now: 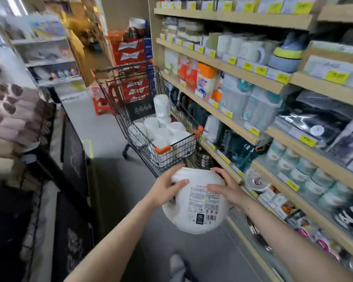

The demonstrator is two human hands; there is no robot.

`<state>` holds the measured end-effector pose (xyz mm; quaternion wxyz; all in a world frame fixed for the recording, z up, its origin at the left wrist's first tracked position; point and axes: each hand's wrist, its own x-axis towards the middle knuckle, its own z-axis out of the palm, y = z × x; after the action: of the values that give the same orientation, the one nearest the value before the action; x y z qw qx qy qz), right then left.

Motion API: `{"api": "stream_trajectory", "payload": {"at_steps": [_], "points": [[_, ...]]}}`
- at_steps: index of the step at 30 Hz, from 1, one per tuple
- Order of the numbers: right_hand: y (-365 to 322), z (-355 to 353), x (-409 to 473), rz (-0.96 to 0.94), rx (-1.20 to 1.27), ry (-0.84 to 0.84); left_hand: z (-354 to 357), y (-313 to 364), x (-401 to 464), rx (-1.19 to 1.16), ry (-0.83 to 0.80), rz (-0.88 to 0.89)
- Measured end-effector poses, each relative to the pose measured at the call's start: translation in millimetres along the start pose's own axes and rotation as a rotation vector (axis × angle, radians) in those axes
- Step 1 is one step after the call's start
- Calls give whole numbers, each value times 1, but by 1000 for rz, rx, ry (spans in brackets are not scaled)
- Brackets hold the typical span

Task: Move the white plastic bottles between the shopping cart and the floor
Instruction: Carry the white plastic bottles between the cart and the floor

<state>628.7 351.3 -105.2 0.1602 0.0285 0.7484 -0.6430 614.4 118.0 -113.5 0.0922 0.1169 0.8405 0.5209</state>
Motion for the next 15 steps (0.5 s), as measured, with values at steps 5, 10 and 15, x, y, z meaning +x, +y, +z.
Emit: {"api": "stream_trajectory", "payload": {"at_steps": [5, 10, 15], "points": [[-32, 18, 127, -18, -21, -57, -75, -26, 93, -90, 30, -16], [-87, 43, 234, -59, 5, -94, -155, -41, 171, -136, 81, -52], [-126, 61, 322, -81, -49, -127, -215, -55, 245, -143, 77, -35]]}}
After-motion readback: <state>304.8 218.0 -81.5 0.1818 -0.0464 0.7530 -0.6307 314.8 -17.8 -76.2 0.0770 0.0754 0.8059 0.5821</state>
